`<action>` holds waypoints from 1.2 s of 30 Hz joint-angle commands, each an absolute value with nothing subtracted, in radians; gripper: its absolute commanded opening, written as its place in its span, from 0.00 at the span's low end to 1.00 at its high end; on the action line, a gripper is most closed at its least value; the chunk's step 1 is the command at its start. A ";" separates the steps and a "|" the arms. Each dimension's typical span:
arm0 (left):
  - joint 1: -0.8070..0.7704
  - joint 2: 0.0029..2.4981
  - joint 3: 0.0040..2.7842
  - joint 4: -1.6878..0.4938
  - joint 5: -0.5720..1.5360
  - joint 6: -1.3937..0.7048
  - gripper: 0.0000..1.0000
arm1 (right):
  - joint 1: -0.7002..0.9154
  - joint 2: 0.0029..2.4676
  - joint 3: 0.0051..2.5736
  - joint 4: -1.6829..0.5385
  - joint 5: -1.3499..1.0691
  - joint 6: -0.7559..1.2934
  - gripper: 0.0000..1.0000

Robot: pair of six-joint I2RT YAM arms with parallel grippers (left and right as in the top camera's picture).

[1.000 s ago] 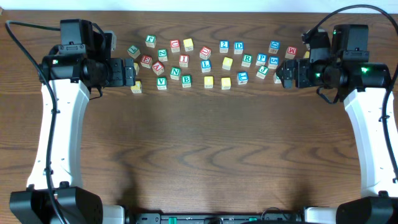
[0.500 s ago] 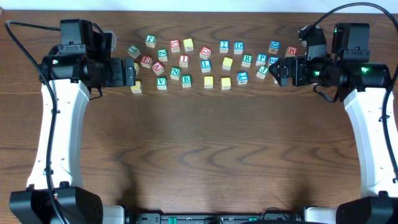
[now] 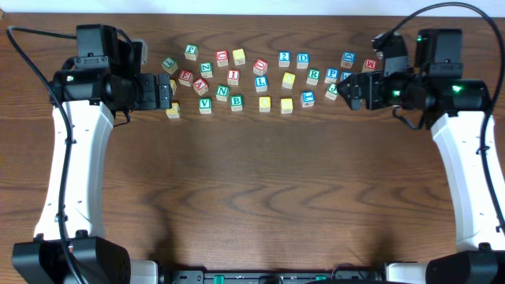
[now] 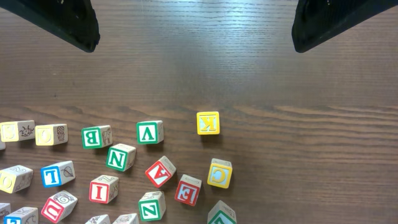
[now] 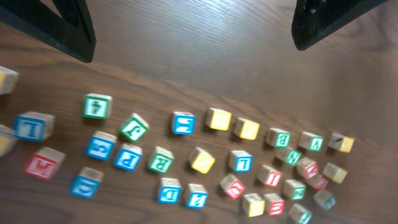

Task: Spell out NEURIPS
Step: 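Raise both arms forward toward the block cluster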

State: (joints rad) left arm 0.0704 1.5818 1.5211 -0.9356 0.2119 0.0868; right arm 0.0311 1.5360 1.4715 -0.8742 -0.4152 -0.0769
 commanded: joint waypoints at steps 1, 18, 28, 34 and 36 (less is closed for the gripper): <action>0.072 1.577 1.547 -0.938 0.225 0.104 0.98 | 0.056 1.533 1.495 -0.875 -0.417 -0.075 0.96; 0.072 1.577 1.547 -0.938 0.225 0.104 0.98 | 0.241 1.664 1.496 -0.766 -0.183 0.117 0.79; 0.072 1.577 1.547 -0.938 0.225 0.104 0.98 | 0.250 1.668 1.496 -0.751 -0.177 0.137 0.81; 0.072 1.577 1.547 -0.938 0.225 0.104 0.98 | 0.249 1.668 1.496 -0.763 -0.125 0.196 0.79; 0.072 1.577 1.547 -0.938 0.225 0.104 0.98 | 0.249 1.668 1.496 -0.770 -0.115 0.199 0.79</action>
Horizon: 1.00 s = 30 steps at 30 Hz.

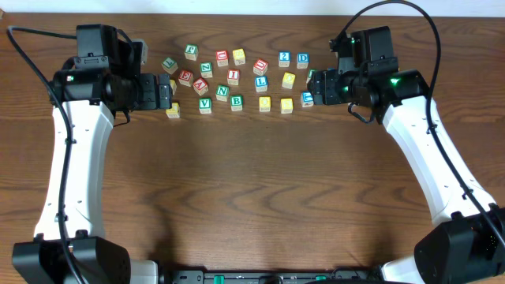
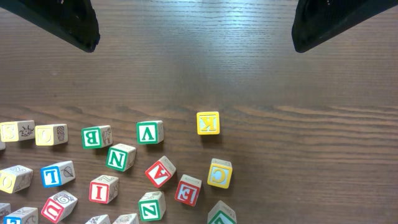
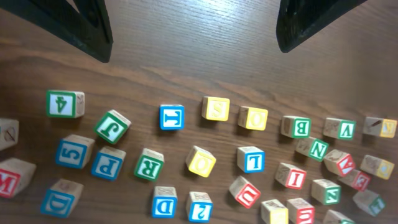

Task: Spell out NEURIPS
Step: 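Raise both arms forward toward the block cluster, then move the right gripper over the green N block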

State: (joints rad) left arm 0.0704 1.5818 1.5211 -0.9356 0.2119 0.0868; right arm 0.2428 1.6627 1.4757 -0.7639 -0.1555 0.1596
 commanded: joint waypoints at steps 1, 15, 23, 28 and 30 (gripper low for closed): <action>0.072 1.577 1.547 -0.938 0.225 0.104 0.97 | 0.249 1.668 1.496 -0.772 -0.107 0.199 0.79; 0.072 1.577 1.547 -0.938 0.225 0.104 0.98 | 0.250 1.672 1.496 -0.847 -0.100 0.239 0.77; 0.072 1.577 1.547 -0.938 0.225 0.104 0.98 | 0.253 1.782 1.637 -0.939 -0.095 0.200 0.80; 0.072 1.577 1.547 -0.938 0.225 0.104 0.98 | 0.304 1.947 1.869 -1.042 -0.088 0.163 0.83; 0.072 1.577 1.547 -0.938 0.225 0.104 0.98 | 0.332 1.998 1.941 -1.049 -0.088 0.163 0.83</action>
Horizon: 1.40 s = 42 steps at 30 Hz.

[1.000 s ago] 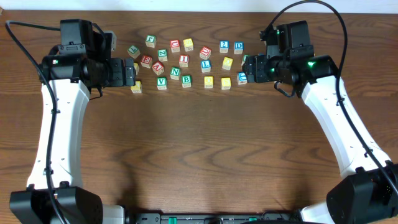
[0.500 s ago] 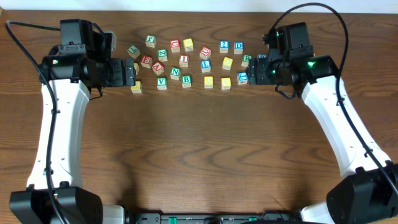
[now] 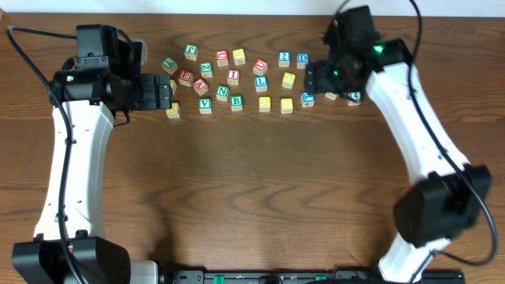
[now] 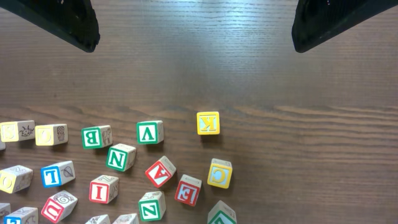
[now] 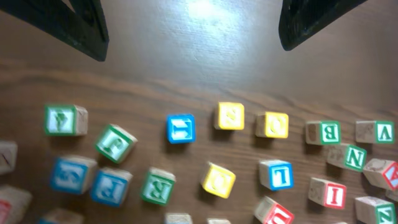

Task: Spell out NEURIPS
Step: 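Move the right gripper over the green N block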

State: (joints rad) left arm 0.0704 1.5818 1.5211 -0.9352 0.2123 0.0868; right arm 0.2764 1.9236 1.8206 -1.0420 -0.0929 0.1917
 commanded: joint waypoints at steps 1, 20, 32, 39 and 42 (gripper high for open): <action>0.072 1.577 1.547 -0.938 0.225 0.104 0.98 | 0.351 2.025 1.979 -1.048 -0.088 0.163 0.83; 0.072 1.577 1.547 -0.938 0.225 0.104 0.98 | 0.621 2.262 2.215 -0.745 -0.020 0.288 0.77; 0.072 1.577 1.547 -0.938 0.225 0.104 0.98 | 0.648 2.378 2.215 -0.723 -0.008 0.434 0.56; 0.072 1.577 1.547 -0.938 0.225 0.104 0.98 | 0.659 2.425 2.215 -0.723 0.028 0.493 0.49; 0.072 1.577 1.547 -0.938 0.225 0.104 0.98 | 0.662 2.445 2.215 -0.722 0.047 0.529 0.47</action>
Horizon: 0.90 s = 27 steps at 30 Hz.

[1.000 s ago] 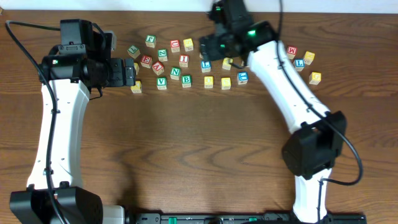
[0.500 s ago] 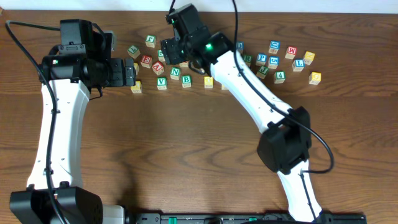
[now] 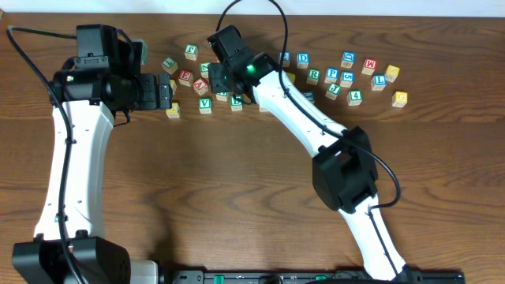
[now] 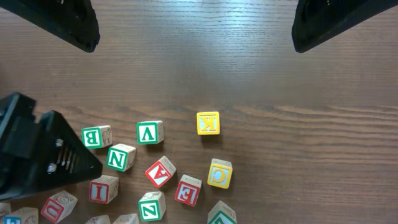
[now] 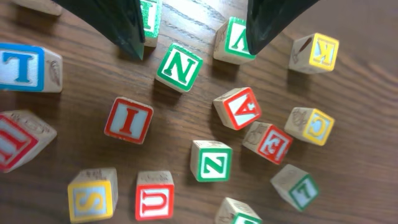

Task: Spell out NEURIPS
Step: 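Move the right gripper over the green N block, then lower the right gripper and grasp the green N block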

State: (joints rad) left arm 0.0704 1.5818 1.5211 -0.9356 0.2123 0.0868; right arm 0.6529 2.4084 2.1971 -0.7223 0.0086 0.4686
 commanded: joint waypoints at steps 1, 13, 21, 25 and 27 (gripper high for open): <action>0.072 1.577 1.547 -0.938 0.225 0.104 0.98 | 0.662 2.450 2.215 -0.722 0.054 0.539 0.46; 0.072 1.577 1.547 -0.938 0.224 0.104 0.98 | 0.663 2.497 2.214 -0.701 0.076 0.591 0.46; 0.072 1.577 1.547 -0.938 0.225 0.104 0.98 | 0.663 2.508 2.214 -0.678 0.076 0.591 0.45; 0.072 1.577 1.547 -0.938 0.225 0.104 0.98 | 0.666 2.515 2.213 -0.665 0.078 0.591 0.43; 0.072 1.577 1.547 -0.938 0.225 0.104 0.97 | 0.667 2.522 2.213 -0.663 0.085 0.596 0.43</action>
State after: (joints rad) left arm 0.0704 1.5818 1.5211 -0.9356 0.2123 0.0872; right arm 0.6563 2.4996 2.1971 -0.6659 0.0616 0.5762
